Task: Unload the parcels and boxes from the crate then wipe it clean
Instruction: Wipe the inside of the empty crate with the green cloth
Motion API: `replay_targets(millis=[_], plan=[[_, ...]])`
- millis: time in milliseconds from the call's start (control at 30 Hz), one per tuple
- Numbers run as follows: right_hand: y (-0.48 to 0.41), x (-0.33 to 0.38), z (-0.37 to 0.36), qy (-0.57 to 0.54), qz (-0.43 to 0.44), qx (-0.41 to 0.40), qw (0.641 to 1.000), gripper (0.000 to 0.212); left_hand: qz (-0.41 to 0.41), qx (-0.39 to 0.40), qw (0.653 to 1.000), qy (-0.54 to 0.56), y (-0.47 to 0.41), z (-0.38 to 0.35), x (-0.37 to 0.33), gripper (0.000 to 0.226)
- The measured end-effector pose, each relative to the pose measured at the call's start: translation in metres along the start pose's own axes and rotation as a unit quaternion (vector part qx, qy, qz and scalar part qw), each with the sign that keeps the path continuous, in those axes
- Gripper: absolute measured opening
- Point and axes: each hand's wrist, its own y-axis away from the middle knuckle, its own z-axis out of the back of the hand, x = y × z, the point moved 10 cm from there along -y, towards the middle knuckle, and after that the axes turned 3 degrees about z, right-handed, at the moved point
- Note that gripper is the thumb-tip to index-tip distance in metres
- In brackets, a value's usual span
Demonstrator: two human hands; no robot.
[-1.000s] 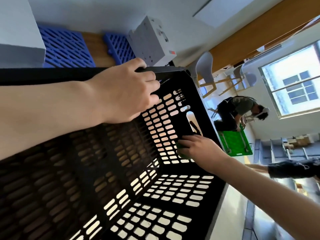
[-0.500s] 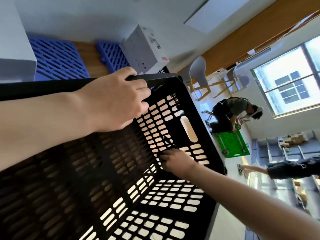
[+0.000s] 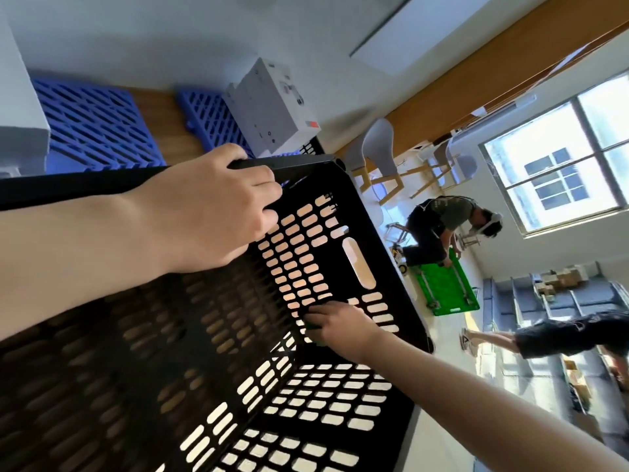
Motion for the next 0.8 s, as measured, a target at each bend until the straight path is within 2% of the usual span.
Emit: replay_targets(millis=[100, 167, 233, 333, 433, 500, 600, 700, 800], plan=[[-0.037, 0.013, -0.022, 0.020, 0.011, 0.053, 0.998, 0.033, -0.001, -0.008, 1.000, 0.004, 0.000, 0.001, 0.000, 0.026], [-0.030, 0.013, -0.010, 0.043, 0.027, 0.033, 0.998, 0.033, -0.002, -0.007, 1.000, 0.005, 0.000, 0.003, 0.000, 0.025], [0.001, 0.005, 0.011, 0.010, 0.021, 0.013, 1.000, 0.033, -0.005, -0.011, 1.000, 0.007, 0.001, 0.005, -0.001, 0.026], [0.073, -0.020, 0.057, 0.005, -0.019, -0.059, 0.998, 0.025, -0.002, -0.020, 1.000, 0.013, 0.002, 0.009, -0.001, 0.024], [0.134, -0.042, 0.076, -0.014, -0.078, -0.087, 0.993, 0.037, 0.001, -0.012, 1.000, 0.020, 0.003, 0.010, -0.001, 0.019], [0.142, -0.043, 0.074, -0.034, -0.089, -0.081, 0.992, 0.044, -0.001, -0.008, 1.000, 0.018, 0.003, 0.010, -0.002, 0.019], [0.106, -0.024, 0.052, -0.034, -0.066, -0.038, 0.997, 0.041, 0.000, -0.002, 1.000, 0.016, 0.003, 0.006, -0.001, 0.022], [0.040, 0.000, 0.000, -0.048, -0.025, 0.103, 0.993, 0.037, -0.002, -0.008, 1.000, 0.007, 0.001, 0.001, -0.002, 0.028], [-0.014, 0.020, -0.020, 0.003, 0.009, 0.177, 0.984, 0.032, -0.008, -0.026, 1.000, 0.005, 0.001, 0.003, -0.001, 0.026]])
